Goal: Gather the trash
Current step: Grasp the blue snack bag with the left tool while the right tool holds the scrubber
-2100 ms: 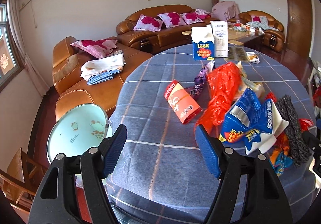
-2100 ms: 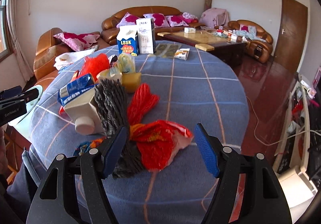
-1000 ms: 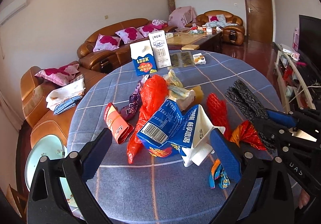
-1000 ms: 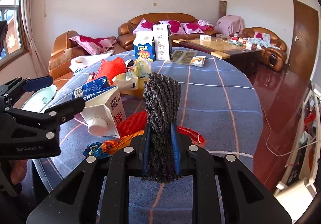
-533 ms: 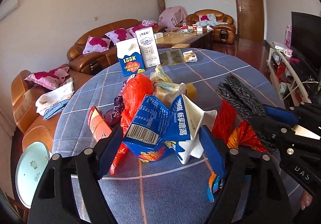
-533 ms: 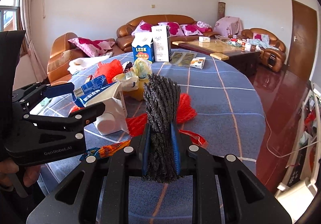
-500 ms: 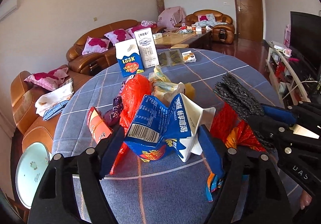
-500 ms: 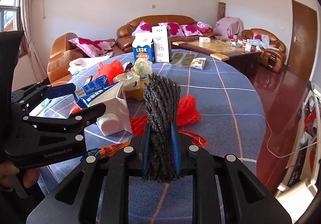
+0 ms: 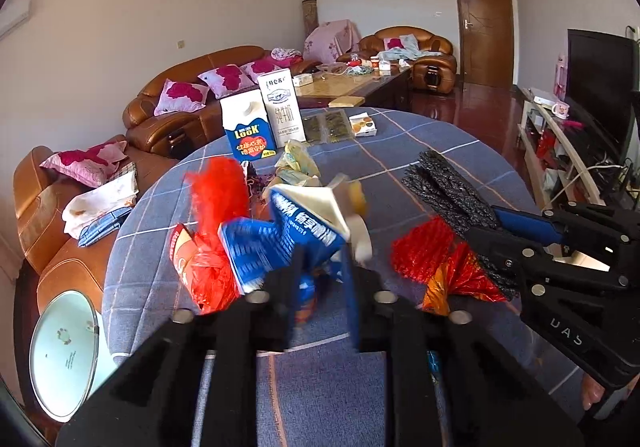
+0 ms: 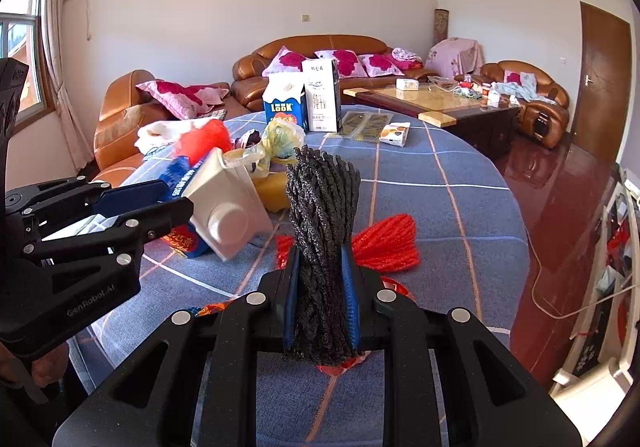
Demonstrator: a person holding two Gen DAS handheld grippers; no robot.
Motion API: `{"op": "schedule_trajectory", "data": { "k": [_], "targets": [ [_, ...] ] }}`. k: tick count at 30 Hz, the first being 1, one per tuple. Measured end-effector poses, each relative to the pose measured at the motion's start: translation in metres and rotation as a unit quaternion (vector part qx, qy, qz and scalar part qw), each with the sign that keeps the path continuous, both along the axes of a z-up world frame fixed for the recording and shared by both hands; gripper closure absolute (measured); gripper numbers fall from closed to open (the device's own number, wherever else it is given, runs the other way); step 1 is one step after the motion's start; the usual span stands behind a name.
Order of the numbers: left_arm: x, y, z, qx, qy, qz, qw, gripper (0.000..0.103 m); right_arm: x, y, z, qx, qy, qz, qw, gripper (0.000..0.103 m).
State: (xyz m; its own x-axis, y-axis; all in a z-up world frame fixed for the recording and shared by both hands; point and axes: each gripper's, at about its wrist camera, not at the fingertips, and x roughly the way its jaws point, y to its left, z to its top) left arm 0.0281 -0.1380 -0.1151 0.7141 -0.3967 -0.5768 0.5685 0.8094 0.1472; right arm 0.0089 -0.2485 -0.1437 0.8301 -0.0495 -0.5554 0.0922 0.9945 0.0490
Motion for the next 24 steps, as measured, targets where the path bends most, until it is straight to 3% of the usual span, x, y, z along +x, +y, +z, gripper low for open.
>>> {"op": "schedule_trajectory", "data": {
  "k": [3,11,15,16,17,18,19,24],
  "targets": [
    [0.006,0.006,0.001,-0.008,0.015,0.001,0.9999,0.098,0.001,-0.001,0.002,0.000,-0.003,-0.001,1.000,0.083],
    [0.002,0.008,0.001,-0.017,0.008,-0.003,0.9998,0.103,0.001,0.001,0.002,0.000,-0.004,-0.001,1.000,0.083],
    [-0.003,0.017,0.018,-0.034,-0.005,0.001,0.9994,0.100,0.001,0.002,0.002,0.001,-0.005,-0.001,1.000,0.082],
    [-0.003,0.019,0.020,-0.035,-0.010,0.004,0.9993,0.096,0.001,0.003,0.001,0.002,-0.004,0.000,1.000,0.082],
    [-0.003,0.019,0.020,-0.035,-0.013,0.007,0.9993,0.085,0.001,0.003,0.002,0.002,-0.004,0.000,1.000,0.082],
    [-0.002,0.020,0.019,-0.034,-0.018,0.011,0.9992,0.041,0.001,0.004,0.001,0.002,-0.004,0.001,1.000,0.082],
    [-0.003,0.021,0.019,-0.034,-0.032,0.021,0.9987,0.012,0.001,0.004,0.002,0.002,-0.004,0.002,1.000,0.082],
    [0.004,0.014,0.007,-0.020,-0.019,0.018,0.9995,0.012,0.002,0.000,0.005,0.002,-0.006,-0.001,1.000,0.082]
  ]
}}
